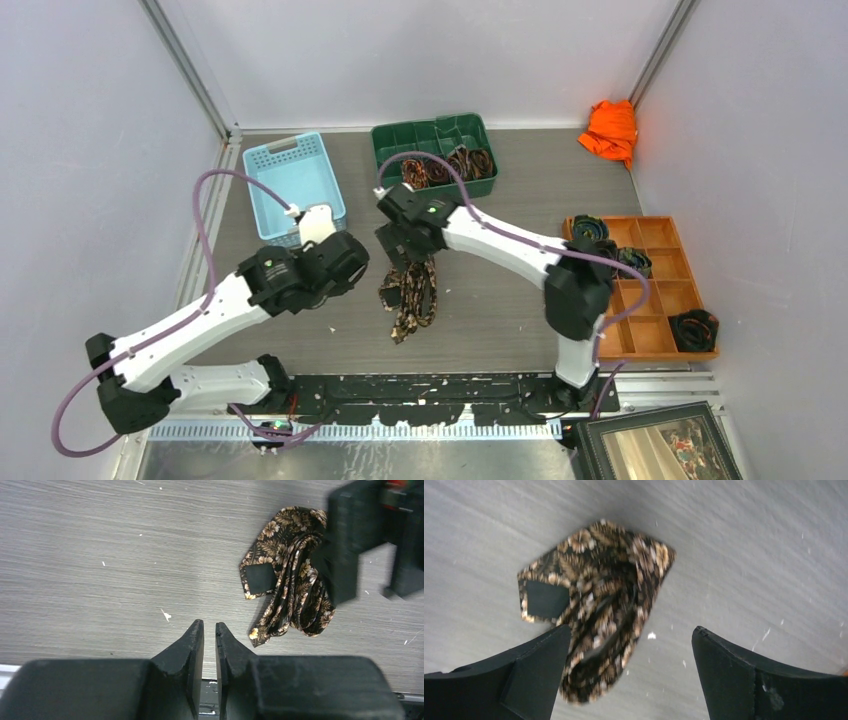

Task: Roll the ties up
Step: Flatten out the tie at the center of the board.

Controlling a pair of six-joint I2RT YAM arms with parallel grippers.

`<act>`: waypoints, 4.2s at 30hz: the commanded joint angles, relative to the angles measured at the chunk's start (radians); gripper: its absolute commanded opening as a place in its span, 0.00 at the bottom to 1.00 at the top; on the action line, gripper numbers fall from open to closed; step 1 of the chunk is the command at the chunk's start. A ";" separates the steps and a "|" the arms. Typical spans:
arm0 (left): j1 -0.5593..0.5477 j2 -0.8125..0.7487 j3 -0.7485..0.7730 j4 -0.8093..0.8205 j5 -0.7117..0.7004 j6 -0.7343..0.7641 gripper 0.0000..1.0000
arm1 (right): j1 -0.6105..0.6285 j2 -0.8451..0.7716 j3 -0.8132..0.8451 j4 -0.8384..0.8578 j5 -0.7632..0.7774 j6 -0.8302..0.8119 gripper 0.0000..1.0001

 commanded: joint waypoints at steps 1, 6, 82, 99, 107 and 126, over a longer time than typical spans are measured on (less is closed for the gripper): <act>0.005 -0.101 -0.007 -0.090 -0.099 -0.045 0.17 | 0.013 0.170 0.180 -0.021 0.057 -0.152 0.96; 0.006 -0.190 -0.034 -0.109 -0.113 -0.048 0.19 | 0.013 0.332 0.315 -0.056 0.018 -0.237 0.94; -0.016 0.811 0.098 0.708 0.481 0.136 0.02 | -0.401 -0.068 -0.142 0.107 0.084 0.135 0.53; -0.017 0.475 -0.194 0.323 0.154 -0.078 0.00 | -0.381 0.073 -0.095 0.127 -0.054 0.064 0.58; -0.017 0.463 -0.186 0.280 0.115 -0.083 0.00 | -0.321 0.012 -0.170 0.073 -0.093 0.127 0.58; -0.017 0.424 -0.253 0.351 0.144 -0.084 0.00 | -0.287 -0.022 -0.412 0.166 -0.245 0.247 0.01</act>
